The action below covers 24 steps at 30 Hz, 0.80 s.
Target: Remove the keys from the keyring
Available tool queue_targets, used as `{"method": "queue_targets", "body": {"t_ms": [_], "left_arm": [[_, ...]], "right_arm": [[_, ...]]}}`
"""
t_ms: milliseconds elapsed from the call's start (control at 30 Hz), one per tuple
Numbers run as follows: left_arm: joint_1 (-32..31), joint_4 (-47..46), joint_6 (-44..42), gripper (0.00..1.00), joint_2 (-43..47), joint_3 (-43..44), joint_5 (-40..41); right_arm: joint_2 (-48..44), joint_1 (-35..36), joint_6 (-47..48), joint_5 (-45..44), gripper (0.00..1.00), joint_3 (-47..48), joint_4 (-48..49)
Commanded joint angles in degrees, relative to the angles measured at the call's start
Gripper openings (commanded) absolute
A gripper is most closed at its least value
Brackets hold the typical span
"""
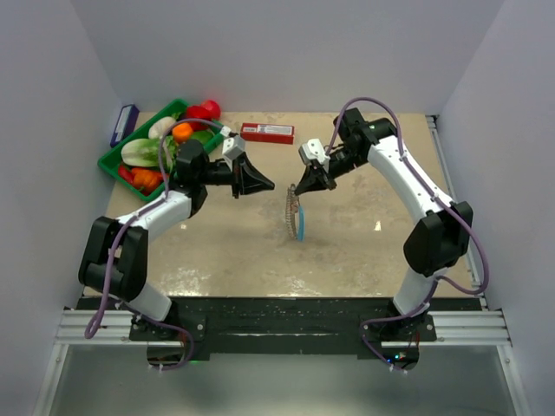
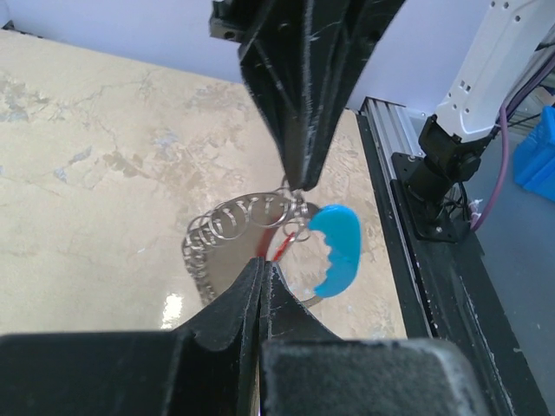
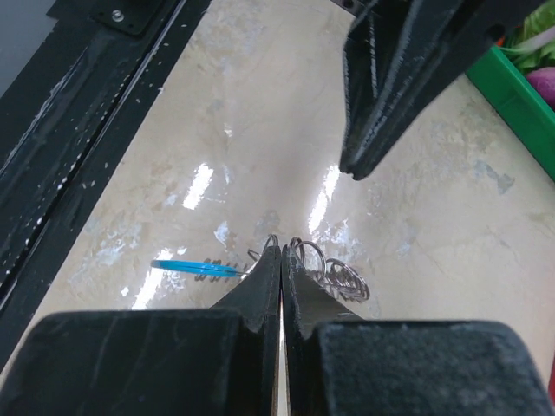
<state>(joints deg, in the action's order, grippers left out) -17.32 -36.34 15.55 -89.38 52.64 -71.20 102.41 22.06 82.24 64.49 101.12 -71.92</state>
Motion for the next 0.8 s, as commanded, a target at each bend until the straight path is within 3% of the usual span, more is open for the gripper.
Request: {"method": "queue_targets", "body": {"t_ms": [0,233,533,767], "left_arm": [[-0.17,-0.32,-1.92,0.0,-0.7,2.28,1.68],[-4.03,5.04,-5.88,0.0,-1.23,3.61,4.05],[-8.08,6.28,-6.06,0.02,-1.14,3.78,4.75],[-8.08,2.86,-3.17,0.04,-1.32,2.91,3.96]], "right_arm": [[-3.97,0.08,8.55,3.8,0.0,1.45,-8.41],[-5.64,0.52,9.08,6.0,0.0,1.53,-8.15],[-10.56,0.61,-10.15,4.86,0.0,-4.44,10.81],[-11.53,0.61,-11.92,4.59,0.0,-5.49,12.24]]}}
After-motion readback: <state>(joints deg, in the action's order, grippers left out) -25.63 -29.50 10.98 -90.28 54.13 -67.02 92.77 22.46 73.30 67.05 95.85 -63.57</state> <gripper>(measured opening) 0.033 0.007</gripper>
